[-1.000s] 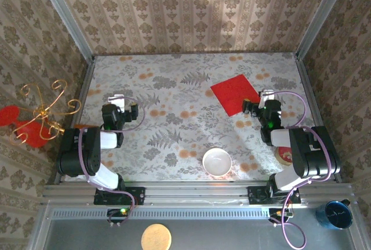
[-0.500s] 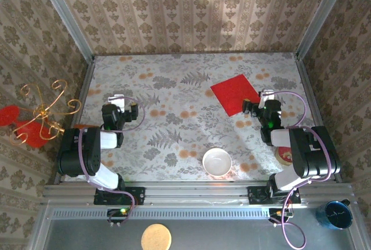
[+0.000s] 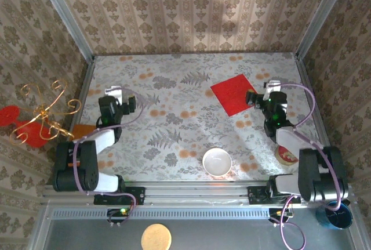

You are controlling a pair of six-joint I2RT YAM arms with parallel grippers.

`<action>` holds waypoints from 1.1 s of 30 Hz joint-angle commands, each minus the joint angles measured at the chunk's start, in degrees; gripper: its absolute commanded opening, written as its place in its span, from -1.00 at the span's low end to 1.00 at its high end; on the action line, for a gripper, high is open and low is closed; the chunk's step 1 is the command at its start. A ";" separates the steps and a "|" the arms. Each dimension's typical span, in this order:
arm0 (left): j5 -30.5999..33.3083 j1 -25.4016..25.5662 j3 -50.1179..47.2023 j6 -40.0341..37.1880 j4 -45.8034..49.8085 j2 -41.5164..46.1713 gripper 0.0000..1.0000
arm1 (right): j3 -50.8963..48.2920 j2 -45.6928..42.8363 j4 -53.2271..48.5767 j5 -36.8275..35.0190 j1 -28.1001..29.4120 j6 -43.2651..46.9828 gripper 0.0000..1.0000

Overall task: Fold a paper plane with a square sheet of paper (pick it up from the middle)
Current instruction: Move the square sheet of paper to the center of the table.

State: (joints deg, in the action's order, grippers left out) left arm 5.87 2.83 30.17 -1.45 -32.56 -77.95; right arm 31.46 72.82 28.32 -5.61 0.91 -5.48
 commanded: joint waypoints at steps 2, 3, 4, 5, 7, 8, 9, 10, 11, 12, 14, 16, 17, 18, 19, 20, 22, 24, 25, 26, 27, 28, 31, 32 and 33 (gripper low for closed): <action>0.94 1.44 8.46 6.69 16.98 4.08 1.00 | 5.96 -4.61 -15.24 -0.70 0.15 -9.61 1.00; 1.01 1.82 10.43 8.92 20.57 4.44 1.00 | 7.02 -4.70 -17.75 0.04 0.15 -10.91 1.00; 0.35 2.17 13.02 12.25 25.10 4.62 1.00 | 8.26 -4.47 -20.48 0.57 0.15 -12.32 1.00; -1.82 2.27 15.70 15.16 29.38 4.36 1.00 | 9.49 -3.98 -22.90 0.75 0.15 -14.14 1.00; -5.98 2.39 19.75 18.82 34.93 3.25 1.00 | 12.08 -2.33 -27.66 1.97 0.15 -16.26 1.00; -7.99 2.46 21.36 21.46 37.02 2.59 1.00 | 13.93 -1.00 -30.29 4.11 0.15 -16.60 1.00; -10.13 2.42 22.31 23.60 38.41 1.90 1.00 | 15.85 0.54 -32.31 6.81 0.15 -15.90 1.00; -13.49 2.47 23.10 25.05 38.78 1.08 1.00 | 18.03 2.72 -34.51 9.04 0.15 -16.14 1.00; -15.85 2.57 23.64 26.55 38.80 0.27 1.00 | 20.58 5.14 -36.55 9.81 0.15 -17.53 1.00; -17.64 2.77 23.86 27.63 38.61 -0.50 1.00 | 22.41 7.41 -37.98 10.53 0.15 -18.62 1.00; -21.34 4.36 24.85 28.57 37.98 -2.62 1.00 | 26.60 12.92 -40.62 13.24 0.15 -20.02 1.00; -22.00 6.78 26.95 29.85 39.56 -5.13 1.00 | 31.40 17.83 -43.98 16.28 0.15 -20.45 1.00; -22.92 7.88 27.94 30.23 39.91 -6.40 1.00 | 33.74 20.16 -45.62 17.27 0.15 -20.69 1.00; -23.75 9.74 29.11 30.73 40.30 -7.90 1.00 | 36.25 22.93 -47.27 17.66 0.15 -21.33 1.00; -24.41 11.45 30.08 31.60 40.46 -9.63 1.00 | 38.80 25.57 -48.77 17.97 0.17 -21.63 0.94; -24.92 12.91 30.95 32.49 40.31 -11.07 1.00 | 40.90 27.74 -50.06 18.25 0.15 -21.75 0.89; -25.47 16.10 32.48 35.51 39.78 -14.28 0.98 | 45.04 32.27 -52.13 20.17 0.15 -21.91 0.81; -27.02 18.70 33.68 38.55 38.15 -17.18 0.97 | 48.18 35.66 -53.19 21.25 0.15 -22.33 0.77; -27.74 20.37 34.31 40.09 37.42 -18.69 0.96 | 49.71 37.39 -53.86 20.85 0.17 -22.75 0.77; -28.30 21.80 34.84 41.41 36.78 -19.87 0.95 | 51.14 38.90 -54.71 20.38 0.15 -22.98 0.76; -28.98 22.85 35.33 42.84 35.86 -21.27 0.94 | 53.02 40.61 -55.99 19.97 0.13 -23.08 0.76; -29.51 25.34 36.02 44.21 35.22 -22.59 0.93 | 54.88 42.42 -57.23 19.83 0.17 -23.13 0.76; -30.58 28.49 37.22 47.80 33.83 -25.65 0.91 | 59.10 46.64 -59.51 19.67 0.15 -23.78 0.75; -31.02 29.11 37.32 48.54 33.18 -26.34 0.90 | 59.96 47.53 -60.66 19.50 0.19 -24.01 0.75; -31.23 29.81 37.32 49.26 32.65 -26.99 0.90 | 60.70 48.41 -61.02 19.34 0.15 -24.24 0.75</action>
State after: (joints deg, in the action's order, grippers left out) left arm -22.72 31.48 65.95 42.59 2.50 -103.79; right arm 89.58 119.07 -26.94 12.75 0.91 -28.18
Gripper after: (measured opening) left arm 0.954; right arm 0.875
